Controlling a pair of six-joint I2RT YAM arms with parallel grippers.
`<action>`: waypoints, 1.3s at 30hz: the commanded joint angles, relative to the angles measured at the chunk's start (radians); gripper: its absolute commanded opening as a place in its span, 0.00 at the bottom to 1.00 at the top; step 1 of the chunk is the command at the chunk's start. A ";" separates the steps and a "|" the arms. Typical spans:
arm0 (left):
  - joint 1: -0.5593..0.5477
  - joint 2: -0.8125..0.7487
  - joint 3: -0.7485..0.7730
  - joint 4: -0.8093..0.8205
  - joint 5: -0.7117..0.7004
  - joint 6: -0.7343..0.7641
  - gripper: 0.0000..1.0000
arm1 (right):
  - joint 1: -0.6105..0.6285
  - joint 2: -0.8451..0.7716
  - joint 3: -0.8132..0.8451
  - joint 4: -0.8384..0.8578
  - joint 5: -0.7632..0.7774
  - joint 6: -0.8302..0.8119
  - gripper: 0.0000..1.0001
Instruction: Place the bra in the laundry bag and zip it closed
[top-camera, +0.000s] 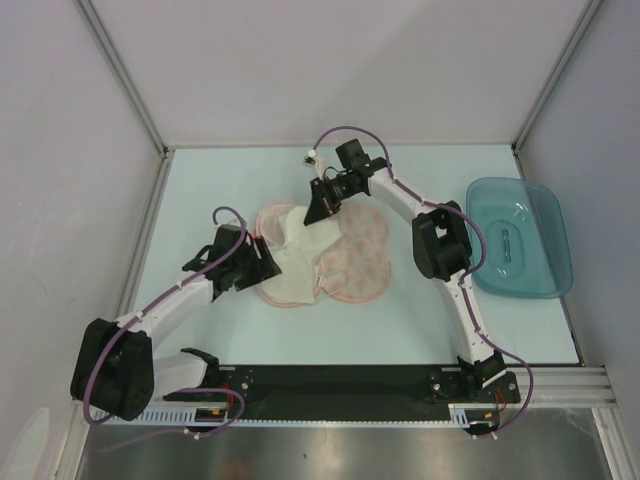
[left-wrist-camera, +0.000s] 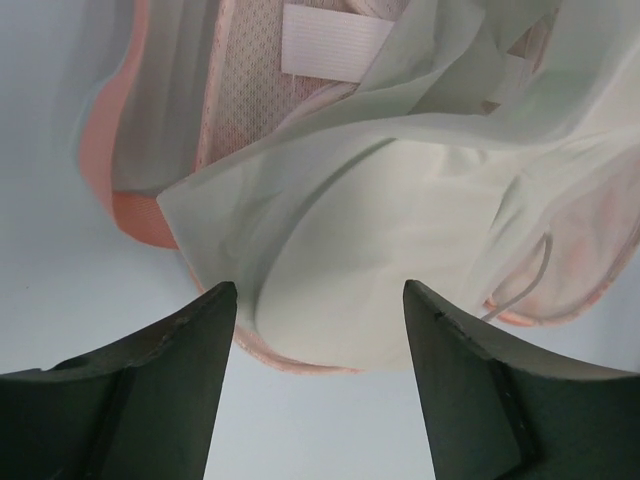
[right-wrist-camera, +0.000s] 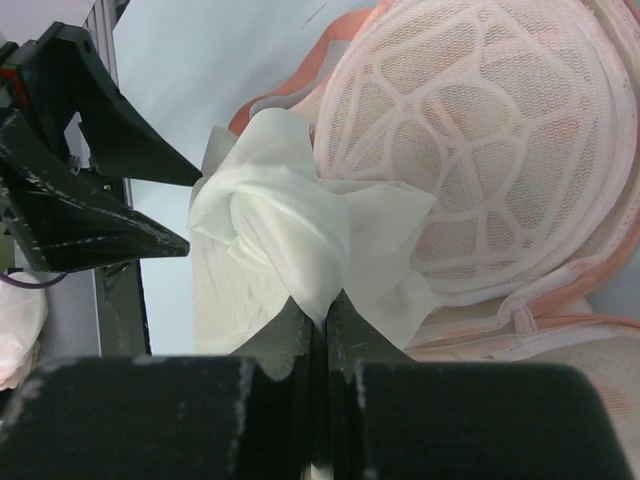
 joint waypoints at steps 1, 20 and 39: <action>-0.004 0.047 0.020 0.088 -0.002 0.025 0.71 | -0.001 -0.072 0.014 0.018 -0.039 -0.017 0.00; -0.047 -0.011 0.042 0.234 0.229 0.004 0.00 | -0.027 -0.130 -0.024 0.050 0.042 0.006 0.00; -0.188 0.262 0.088 0.955 0.515 -0.390 0.00 | -0.147 -0.259 -0.024 0.012 0.140 -0.014 0.00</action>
